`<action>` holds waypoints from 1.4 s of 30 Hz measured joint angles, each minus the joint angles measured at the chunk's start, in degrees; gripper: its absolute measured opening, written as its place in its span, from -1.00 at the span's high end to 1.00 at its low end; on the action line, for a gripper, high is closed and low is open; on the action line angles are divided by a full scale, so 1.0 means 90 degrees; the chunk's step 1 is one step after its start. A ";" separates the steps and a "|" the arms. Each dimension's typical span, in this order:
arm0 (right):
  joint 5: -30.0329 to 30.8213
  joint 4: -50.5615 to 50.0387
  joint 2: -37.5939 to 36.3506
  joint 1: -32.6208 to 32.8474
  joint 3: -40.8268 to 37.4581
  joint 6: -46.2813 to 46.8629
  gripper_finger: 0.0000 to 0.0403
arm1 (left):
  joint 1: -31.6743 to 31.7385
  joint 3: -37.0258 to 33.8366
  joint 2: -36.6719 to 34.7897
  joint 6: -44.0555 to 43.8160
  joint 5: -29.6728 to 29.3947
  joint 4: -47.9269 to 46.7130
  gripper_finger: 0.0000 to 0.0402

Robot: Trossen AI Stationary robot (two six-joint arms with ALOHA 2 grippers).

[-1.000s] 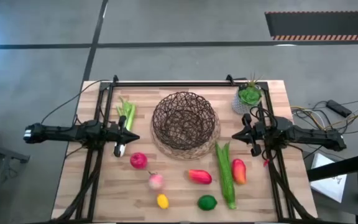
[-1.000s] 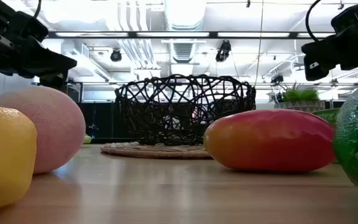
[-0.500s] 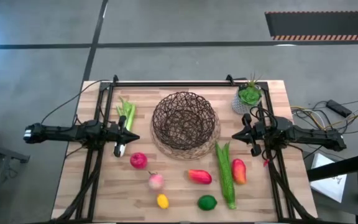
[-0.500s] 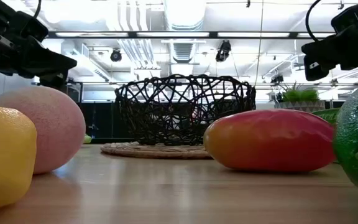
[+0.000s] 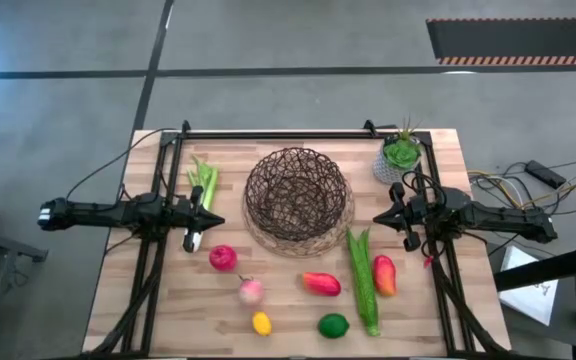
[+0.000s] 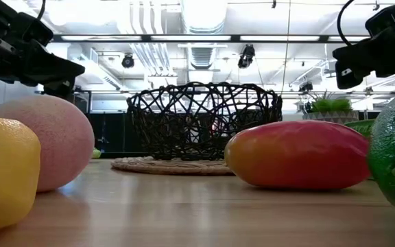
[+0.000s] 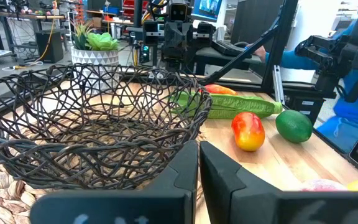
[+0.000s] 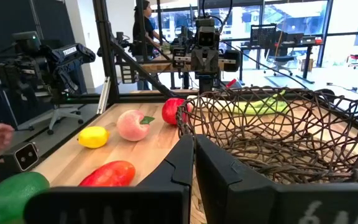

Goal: Build produce basket

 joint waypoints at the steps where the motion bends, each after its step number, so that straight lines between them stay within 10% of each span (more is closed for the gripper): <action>1: -0.0002 0.0002 0.0000 0.0000 0.0000 0.0000 0.96 | 0.0000 0.0000 0.0000 0.0000 0.0000 0.0000 1.00; 21: 0.0000 0.0002 0.0000 -0.0002 0.0000 0.0000 0.96 | 0.0001 0.0000 -0.0002 0.0017 -0.0047 0.0160 1.00; 35: 0.0000 0.0000 0.0000 -0.0001 0.0000 0.0000 0.96 | -0.0002 -0.0002 0.0038 0.0131 -0.0243 0.3926 1.00; 42: 0.0000 0.0002 0.0000 -0.0001 0.0002 0.0000 0.96 | -0.0111 0.0368 0.1053 0.0046 -0.0792 0.4049 1.00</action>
